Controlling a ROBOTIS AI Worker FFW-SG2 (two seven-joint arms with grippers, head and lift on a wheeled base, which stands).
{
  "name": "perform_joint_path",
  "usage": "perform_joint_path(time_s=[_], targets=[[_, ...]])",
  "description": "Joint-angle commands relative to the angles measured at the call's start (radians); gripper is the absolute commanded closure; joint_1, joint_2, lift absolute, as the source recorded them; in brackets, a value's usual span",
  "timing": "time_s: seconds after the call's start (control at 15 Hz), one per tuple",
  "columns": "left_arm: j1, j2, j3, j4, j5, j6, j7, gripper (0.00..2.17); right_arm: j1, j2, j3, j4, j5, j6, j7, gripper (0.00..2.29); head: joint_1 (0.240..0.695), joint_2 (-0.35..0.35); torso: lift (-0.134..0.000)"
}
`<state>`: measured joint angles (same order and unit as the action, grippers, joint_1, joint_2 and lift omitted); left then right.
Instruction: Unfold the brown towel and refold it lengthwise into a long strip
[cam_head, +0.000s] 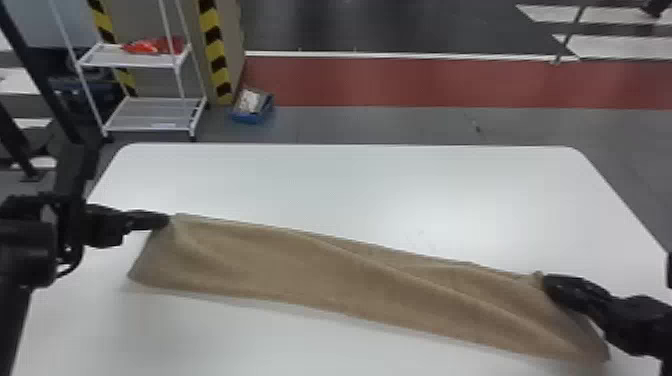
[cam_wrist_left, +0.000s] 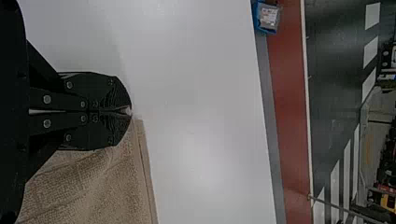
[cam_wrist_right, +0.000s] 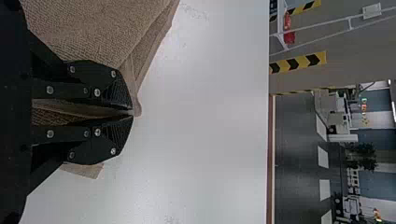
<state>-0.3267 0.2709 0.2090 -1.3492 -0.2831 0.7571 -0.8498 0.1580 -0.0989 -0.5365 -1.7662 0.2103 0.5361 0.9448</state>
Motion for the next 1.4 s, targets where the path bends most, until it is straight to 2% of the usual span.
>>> perform_joint_path(time_s=[0.0,0.4,0.6,0.93,1.0,1.07,1.33], targets=[[0.0,-0.001,0.0,-0.001,-0.001,0.0,0.0,2.15,0.002,0.001,-0.006,-0.004,-0.003,0.0,0.0,1.02,0.695,-0.03,-0.123],[-0.002,0.001,0.01,0.001,-0.001,-0.018,0.011,2.15,0.069,0.004,-0.128,-0.032,-0.1,-0.024,-0.001,1.02,0.695,-0.055,-0.123],[-0.008,-0.001,0.006,0.004,-0.001,-0.021,0.011,2.15,0.089,0.004,-0.158,-0.018,-0.115,-0.049,-0.003,1.02,0.695,-0.081,-0.123],[-0.008,-0.007,0.0,0.004,-0.005,-0.021,0.006,2.15,0.077,0.004,-0.131,-0.01,-0.114,-0.052,-0.024,0.96,0.695,-0.099,-0.123],[-0.006,-0.007,0.0,0.002,-0.005,-0.021,0.005,2.15,0.068,0.004,-0.123,-0.012,-0.114,-0.043,-0.024,0.64,0.695,-0.098,-0.123],[-0.003,-0.007,0.001,0.002,-0.005,-0.021,0.003,2.15,0.058,0.002,-0.106,-0.013,-0.111,-0.04,-0.024,0.54,0.695,-0.095,-0.123],[0.005,-0.006,0.007,0.001,-0.005,-0.028,0.0,2.15,0.012,0.002,-0.026,-0.001,-0.06,-0.024,-0.04,0.54,0.695,-0.073,-0.123]])
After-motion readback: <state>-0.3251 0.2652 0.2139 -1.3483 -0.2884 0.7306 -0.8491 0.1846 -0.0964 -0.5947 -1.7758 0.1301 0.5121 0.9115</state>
